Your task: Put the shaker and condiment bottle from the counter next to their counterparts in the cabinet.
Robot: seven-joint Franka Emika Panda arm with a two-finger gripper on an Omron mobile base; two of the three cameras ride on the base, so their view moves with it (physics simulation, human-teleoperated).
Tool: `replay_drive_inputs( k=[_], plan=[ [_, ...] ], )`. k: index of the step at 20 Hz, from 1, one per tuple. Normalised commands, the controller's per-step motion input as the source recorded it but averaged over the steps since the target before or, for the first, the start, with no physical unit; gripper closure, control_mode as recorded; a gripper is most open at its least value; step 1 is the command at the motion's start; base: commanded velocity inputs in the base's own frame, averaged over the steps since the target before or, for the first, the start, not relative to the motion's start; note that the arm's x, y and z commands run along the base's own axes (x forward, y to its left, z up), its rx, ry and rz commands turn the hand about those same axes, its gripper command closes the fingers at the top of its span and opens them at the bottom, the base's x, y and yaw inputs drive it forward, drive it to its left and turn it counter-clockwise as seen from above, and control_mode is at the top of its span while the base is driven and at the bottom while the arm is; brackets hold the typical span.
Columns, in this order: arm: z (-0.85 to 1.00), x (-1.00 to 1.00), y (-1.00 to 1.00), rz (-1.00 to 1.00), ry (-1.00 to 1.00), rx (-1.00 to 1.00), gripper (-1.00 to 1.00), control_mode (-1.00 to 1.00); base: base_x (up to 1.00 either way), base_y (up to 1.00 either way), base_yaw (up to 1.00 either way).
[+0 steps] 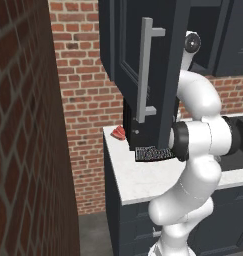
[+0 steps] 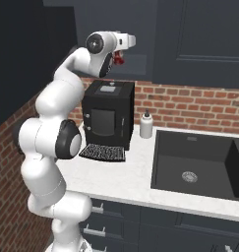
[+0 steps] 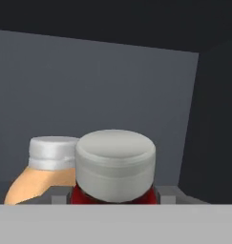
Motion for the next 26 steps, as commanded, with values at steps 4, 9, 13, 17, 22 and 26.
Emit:
replay_drive_inputs(
  k=[4, 9, 13, 17, 22, 26],
  plan=[
    [-0.06, 0.10, 0.00, 0.00, 0.00, 0.00, -1.00, -1.00, 0.00, 0.00, 0.00],
    [0.00, 0.01, 0.00, 0.00, 0.00, 0.00, -1.00, -1.00, 0.00, 0.00, 0.00],
    [0.00, 0.00, -0.01, 0.00, 0.00, 0.00, -1.00, -1.00, 0.00, 0.00, 0.00],
    [0.00, 0.00, -0.06, 0.00, 0.00, 0.00, -1.00, -1.00, 0.00, 0.00, 0.00],
    [0.00, -0.40, -0.12, 0.00, -0.02, 0.00, -1.00, -1.00, 0.00, 0.00, 0.00],
    [0.00, -0.83, -0.18, 0.01, -0.08, -0.02, -1.00, -1.00, 0.00, 0.00, 0.00]
  ],
)
